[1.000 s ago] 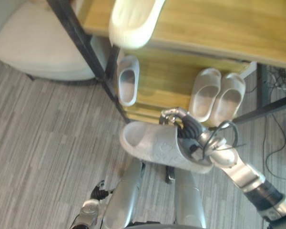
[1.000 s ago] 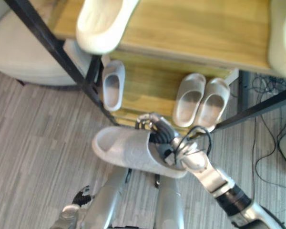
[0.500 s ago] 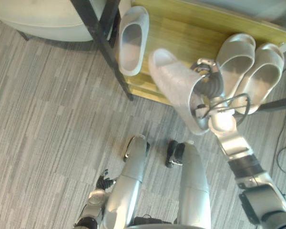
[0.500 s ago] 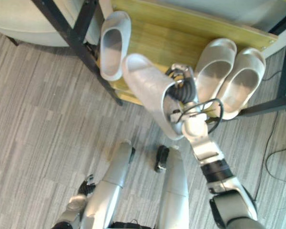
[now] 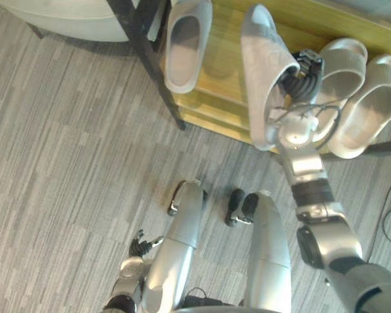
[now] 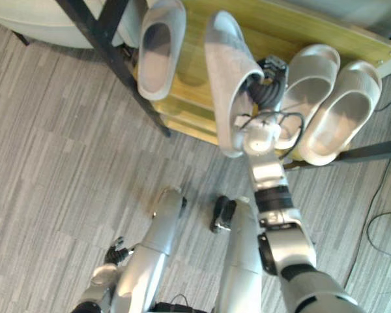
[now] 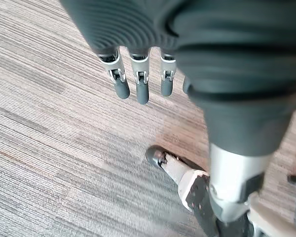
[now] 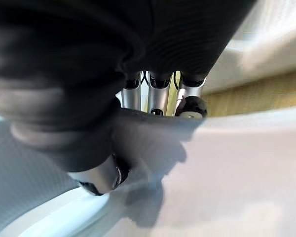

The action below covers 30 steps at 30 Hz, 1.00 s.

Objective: Organize the slippers on the shoe rack

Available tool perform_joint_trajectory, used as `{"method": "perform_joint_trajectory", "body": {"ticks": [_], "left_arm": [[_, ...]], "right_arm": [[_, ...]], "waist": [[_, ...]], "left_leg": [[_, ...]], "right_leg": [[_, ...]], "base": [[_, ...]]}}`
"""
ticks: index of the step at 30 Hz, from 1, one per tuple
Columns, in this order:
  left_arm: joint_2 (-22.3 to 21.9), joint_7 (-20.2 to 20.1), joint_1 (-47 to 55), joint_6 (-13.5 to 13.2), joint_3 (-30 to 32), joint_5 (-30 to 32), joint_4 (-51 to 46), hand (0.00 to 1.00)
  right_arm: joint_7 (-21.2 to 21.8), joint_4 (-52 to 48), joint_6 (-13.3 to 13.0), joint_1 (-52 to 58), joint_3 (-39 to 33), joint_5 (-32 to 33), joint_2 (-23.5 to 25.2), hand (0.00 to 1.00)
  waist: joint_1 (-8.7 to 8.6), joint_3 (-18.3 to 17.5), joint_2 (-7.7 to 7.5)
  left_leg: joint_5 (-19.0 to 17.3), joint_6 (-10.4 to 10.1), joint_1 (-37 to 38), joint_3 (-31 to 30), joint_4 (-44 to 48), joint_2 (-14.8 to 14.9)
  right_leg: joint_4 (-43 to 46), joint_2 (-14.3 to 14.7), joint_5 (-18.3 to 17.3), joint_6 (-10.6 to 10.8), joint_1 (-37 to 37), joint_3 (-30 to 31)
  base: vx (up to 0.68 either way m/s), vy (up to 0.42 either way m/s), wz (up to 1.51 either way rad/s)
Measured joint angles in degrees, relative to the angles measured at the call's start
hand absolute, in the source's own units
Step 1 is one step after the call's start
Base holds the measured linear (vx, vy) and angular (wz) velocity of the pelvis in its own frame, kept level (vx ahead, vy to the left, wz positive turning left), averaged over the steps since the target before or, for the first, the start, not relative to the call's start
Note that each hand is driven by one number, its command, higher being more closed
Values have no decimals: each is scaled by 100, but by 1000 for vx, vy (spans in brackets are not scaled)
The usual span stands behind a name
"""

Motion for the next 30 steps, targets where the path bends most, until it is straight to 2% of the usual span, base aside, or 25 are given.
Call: {"method": "perform_joint_trajectory", "body": {"ticks": [5,9,10,16,30], "left_arm": [[-66,-12,1,-15,120,-158,-1,0],[-119,-24,2,-33,114,-159,31,0],[-121,-23,2,-33,114,-162,37,0],[-193,-23,2,-63,110,-229,55,0],[-209,-41,21,-68,109,-380,46,0]], "right_arm": [[18,619,83,-570,-27,351,-5,100],[85,958,116,-875,-38,557,-24,100],[94,980,116,-911,-38,636,-24,0],[120,1430,165,-1134,-195,864,-36,0],[-32,1567,200,-1557,-470,1219,-253,0]], "waist": [[117,-18,30],[174,-86,118],[191,-96,122],[345,-184,202],[388,-273,223]], "left_leg": [[4,-58,-132,-109,68,-18],[-16,-96,-259,-155,158,-43],[-16,-96,-287,-157,166,-52],[-16,-97,-327,-229,169,-57],[31,-190,-491,-235,169,-51]], "right_leg": [[66,-20,-31,-54,-92,-112],[160,-40,-79,-94,-204,-158],[183,-49,-85,-103,-234,-158],[205,-51,-106,-143,-277,-221],[231,-54,-97,-138,-453,-229]], "base": [[23,-8,9],[19,6,5],[12,6,3],[7,-4,2],[7,5,0]]}}
